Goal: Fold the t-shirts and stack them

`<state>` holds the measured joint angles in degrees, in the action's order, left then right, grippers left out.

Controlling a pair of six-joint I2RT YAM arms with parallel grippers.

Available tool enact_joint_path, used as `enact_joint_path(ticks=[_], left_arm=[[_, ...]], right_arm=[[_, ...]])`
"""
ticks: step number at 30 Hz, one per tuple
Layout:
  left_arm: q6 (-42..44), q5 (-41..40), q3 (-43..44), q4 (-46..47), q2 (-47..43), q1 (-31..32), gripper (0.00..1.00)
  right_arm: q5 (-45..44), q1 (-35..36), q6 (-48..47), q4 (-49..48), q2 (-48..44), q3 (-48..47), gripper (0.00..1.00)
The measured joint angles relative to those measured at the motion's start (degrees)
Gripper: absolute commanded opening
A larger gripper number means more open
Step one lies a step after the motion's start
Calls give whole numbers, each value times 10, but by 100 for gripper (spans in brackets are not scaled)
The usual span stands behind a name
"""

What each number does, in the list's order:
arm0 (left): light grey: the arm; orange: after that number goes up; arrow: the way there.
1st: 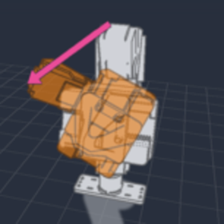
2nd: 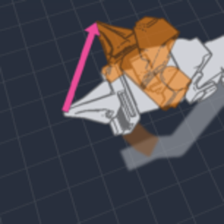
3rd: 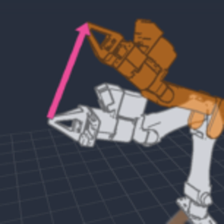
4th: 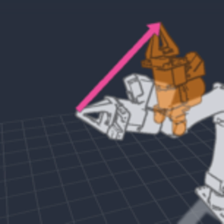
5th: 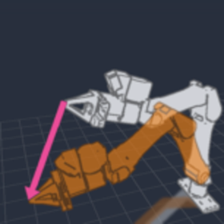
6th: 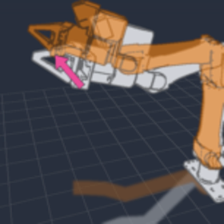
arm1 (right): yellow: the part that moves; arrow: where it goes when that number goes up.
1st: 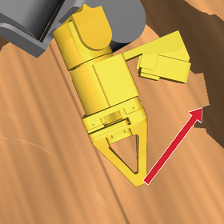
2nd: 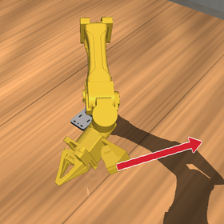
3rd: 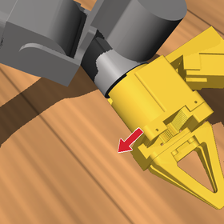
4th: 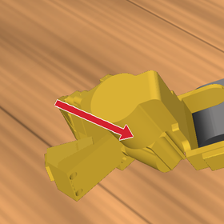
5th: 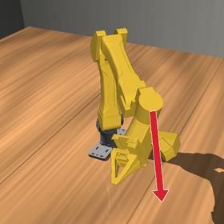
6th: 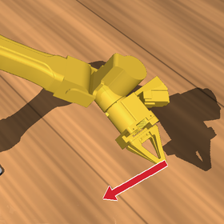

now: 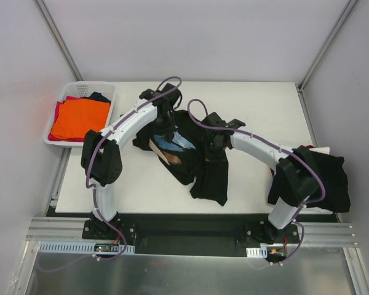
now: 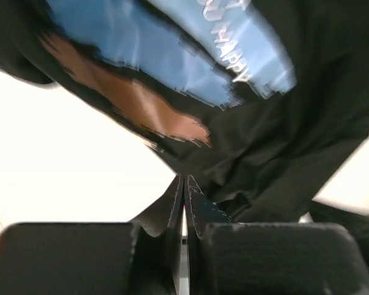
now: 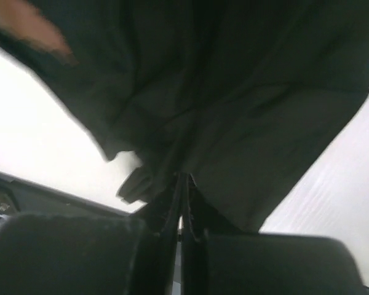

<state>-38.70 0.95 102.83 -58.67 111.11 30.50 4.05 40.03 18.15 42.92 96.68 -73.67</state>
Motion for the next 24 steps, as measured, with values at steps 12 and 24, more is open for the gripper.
enact_joint_path(ticks=[12, 24], left_arm=[[-37, -5, -46, 39, 89, 73, 0], [3, 16, 53, 38, 200, 6, 4]], right_arm=[[73, -152, -40, -37, 179, -90, 1], [99, -136, -19, -74, 36, 129, 1]])
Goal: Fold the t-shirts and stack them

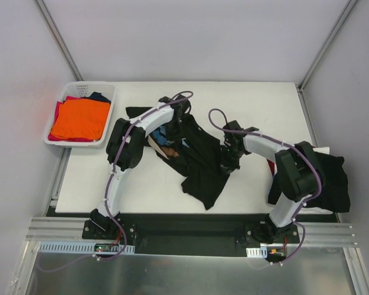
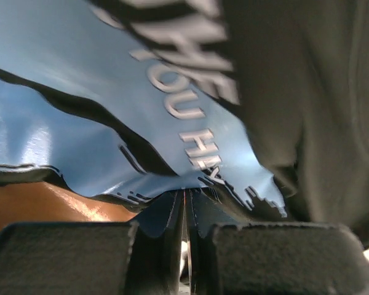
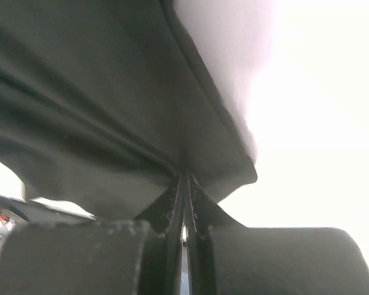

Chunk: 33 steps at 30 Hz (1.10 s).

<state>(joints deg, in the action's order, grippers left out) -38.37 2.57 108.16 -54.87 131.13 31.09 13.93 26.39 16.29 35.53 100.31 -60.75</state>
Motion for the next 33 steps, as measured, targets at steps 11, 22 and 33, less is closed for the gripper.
enact_joint_path(ticks=[11, 22, 33], left_arm=[[66, 59, 71, -27, 47, -43, 6], [61, 57, -58, 7, -22, -18, 2], [10, 98, -183, 52, -82, 39, 0]], right_arm=[[-1, 76, 57, 16, -165, 106, 1], [-21, 113, 78, 26, -168, 112, 1], [-39, 129, 86, 40, -172, 71, 1]])
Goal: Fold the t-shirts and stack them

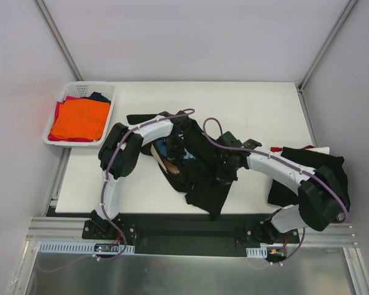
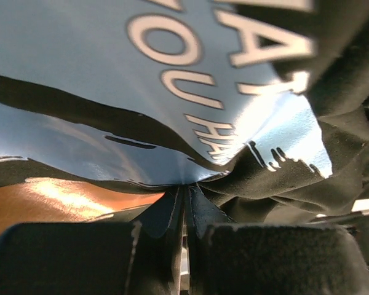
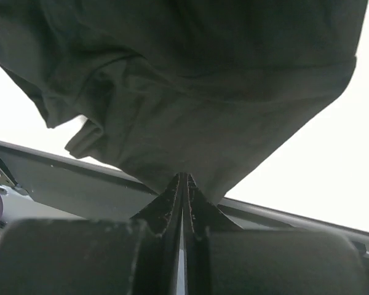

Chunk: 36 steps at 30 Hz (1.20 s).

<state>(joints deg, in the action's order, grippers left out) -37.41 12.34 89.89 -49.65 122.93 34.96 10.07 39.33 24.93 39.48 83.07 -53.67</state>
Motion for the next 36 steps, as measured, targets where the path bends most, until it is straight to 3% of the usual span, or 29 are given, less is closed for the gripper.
enact_joint_path(ticks=[3, 6, 7, 10, 11, 14, 15, 16, 18, 22, 27, 36], left_arm=[[-14, 9, -29, 15, -16, 4, 0], [-25, 12, -48, 24, -28, 11, 3], [-26, 12, -52, 25, -31, 13, 7], [-32, 6, -56, 28, -38, 18, 35], [-33, 4, -56, 29, -41, 20, 52], [-41, -18, -54, 24, -55, 28, 78], [-44, -27, -53, 19, -62, 31, 94], [-48, -40, -51, 12, -72, 33, 99], [-57, -57, -40, -6, -97, 32, 99], [-71, -83, -5, -32, -154, 32, 99], [-83, -105, 5, -54, -225, 32, 87], [-122, -145, -180, -78, -327, 19, 91]], right_arm=[[-6, 1, 0, 11, -12, 0, 1], [-9, 1, 0, 17, -20, 0, 14], [-9, 1, 0, 18, -20, 0, 24], [-8, 3, 0, 24, -18, -3, 35], [-8, 3, -1, 28, -16, -7, 36], [-7, 10, -1, 30, -1, -30, 38], [-7, 14, -1, 30, 3, -37, 38], [-6, 17, -1, 30, 7, -43, 38], [-6, 24, -1, 29, 12, -49, 38], [-5, 38, 0, 28, 22, -53, 48], [-4, 62, 6, 23, 36, -53, 56], [-7, 129, 29, -7, 81, -90, 57]])
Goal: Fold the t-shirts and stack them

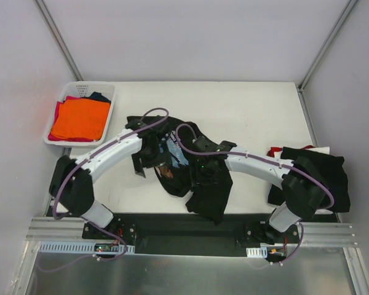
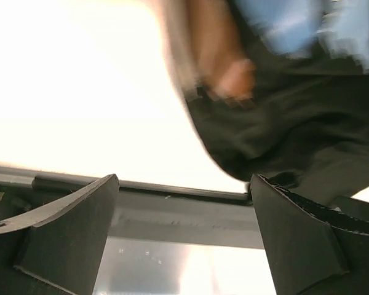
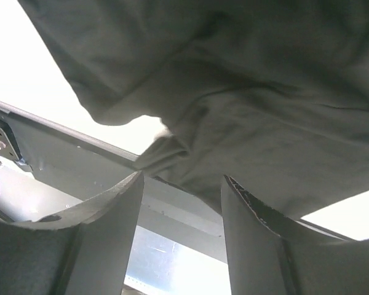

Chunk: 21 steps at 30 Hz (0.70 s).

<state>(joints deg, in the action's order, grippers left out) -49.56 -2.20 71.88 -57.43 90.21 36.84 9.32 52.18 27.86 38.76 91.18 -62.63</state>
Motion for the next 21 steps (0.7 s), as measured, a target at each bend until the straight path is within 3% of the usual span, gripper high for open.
enact_joint_path(ticks=[4, 9, 21], left_arm=[[-31, -25, -66, -19, -110, -55, 92], [-61, -78, -75, -49, -235, -88, 93], [-98, -92, -129, -69, -279, -88, 94]], right_arm=[[-5, 30, 7, 1, 32, -30, 57], [-12, 66, 10, 1, 77, -87, 57], [-12, 114, 3, 4, 164, -156, 57]])
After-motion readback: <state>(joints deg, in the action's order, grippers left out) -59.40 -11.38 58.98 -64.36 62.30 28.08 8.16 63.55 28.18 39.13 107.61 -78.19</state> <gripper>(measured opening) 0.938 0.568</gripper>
